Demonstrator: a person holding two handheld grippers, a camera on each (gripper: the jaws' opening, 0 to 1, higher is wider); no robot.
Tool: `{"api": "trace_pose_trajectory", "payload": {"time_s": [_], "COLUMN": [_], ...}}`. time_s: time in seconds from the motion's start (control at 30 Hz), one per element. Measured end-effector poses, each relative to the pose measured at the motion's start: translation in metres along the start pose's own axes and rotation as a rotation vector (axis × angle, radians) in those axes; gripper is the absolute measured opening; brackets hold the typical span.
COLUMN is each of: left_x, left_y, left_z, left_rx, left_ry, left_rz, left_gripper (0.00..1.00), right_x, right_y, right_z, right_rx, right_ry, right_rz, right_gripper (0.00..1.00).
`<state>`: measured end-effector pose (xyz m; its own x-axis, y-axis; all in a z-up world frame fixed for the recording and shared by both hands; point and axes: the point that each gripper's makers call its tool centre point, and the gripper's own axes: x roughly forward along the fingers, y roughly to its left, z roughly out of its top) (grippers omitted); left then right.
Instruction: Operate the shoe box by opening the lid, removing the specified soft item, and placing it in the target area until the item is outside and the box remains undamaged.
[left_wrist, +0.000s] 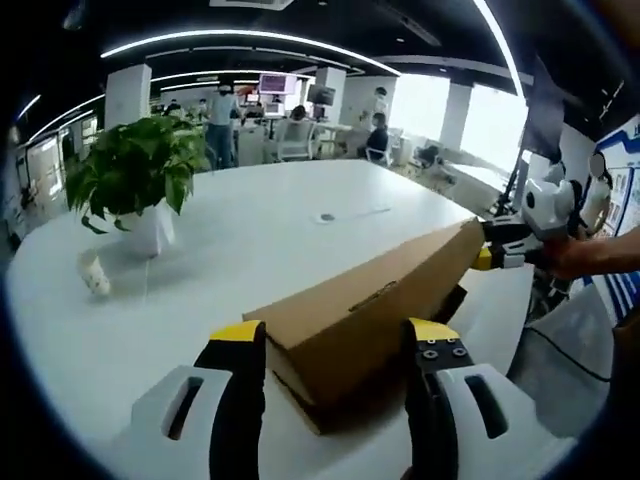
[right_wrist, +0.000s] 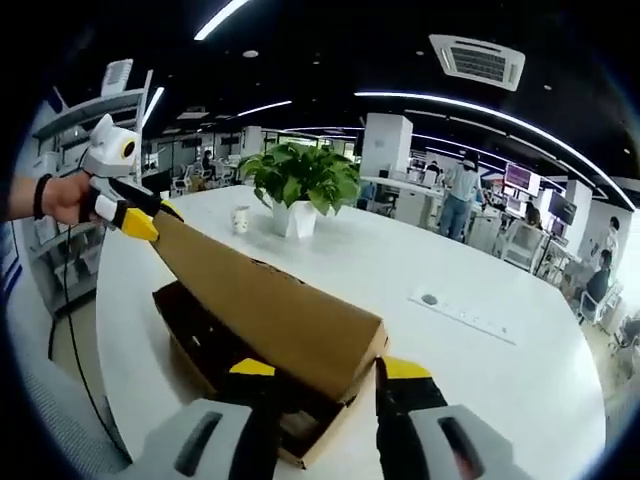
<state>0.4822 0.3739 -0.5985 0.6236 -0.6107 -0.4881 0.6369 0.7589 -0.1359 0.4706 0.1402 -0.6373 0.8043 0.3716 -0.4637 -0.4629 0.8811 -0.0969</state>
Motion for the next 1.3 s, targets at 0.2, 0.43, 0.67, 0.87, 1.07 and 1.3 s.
{"api": "trace_pose_trajectory", "payload": {"time_s": [0.2,0.43,0.67,0.87,1.07,1.3], "left_x": [0.001,0.001,0.002,-0.001,-0.007,-0.011], "left_y": [0.003,0.006,0.007,0.008,0.012,0.018], "left_z": [0.006,0.016,0.023,0.027,0.021,0.013], "left_rx": [-0.021,-0.030,-0.030,-0.023,-0.020,0.008], "left_ry": [-0.020,-0.048,-0.064,-0.077,-0.073,-0.062], "left_rz": [-0.004,0.005,0.012,0.024,0.035,0.064], "left_gripper": [0.54,0.54,0.54,0.55,0.56,0.58], "right_x": [0.002,0.005,0.007,0.009,0.009,0.010], "right_y": [-0.009,-0.026,-0.030,-0.034,-0.034,-0.035], "right_z": [0.006,0.013,0.017,0.022,0.023,0.023], "right_rx": [-0.013,-0.010,-0.015,-0.012,-0.012,0.002], "right_ry": [-0.010,-0.008,0.002,0.011,0.015,0.013], "right_rz": [-0.034,-0.099,-0.114,-0.125,-0.123,-0.124], "right_gripper": [0.21,0.06,0.03,0.01,0.01,0.01]}}
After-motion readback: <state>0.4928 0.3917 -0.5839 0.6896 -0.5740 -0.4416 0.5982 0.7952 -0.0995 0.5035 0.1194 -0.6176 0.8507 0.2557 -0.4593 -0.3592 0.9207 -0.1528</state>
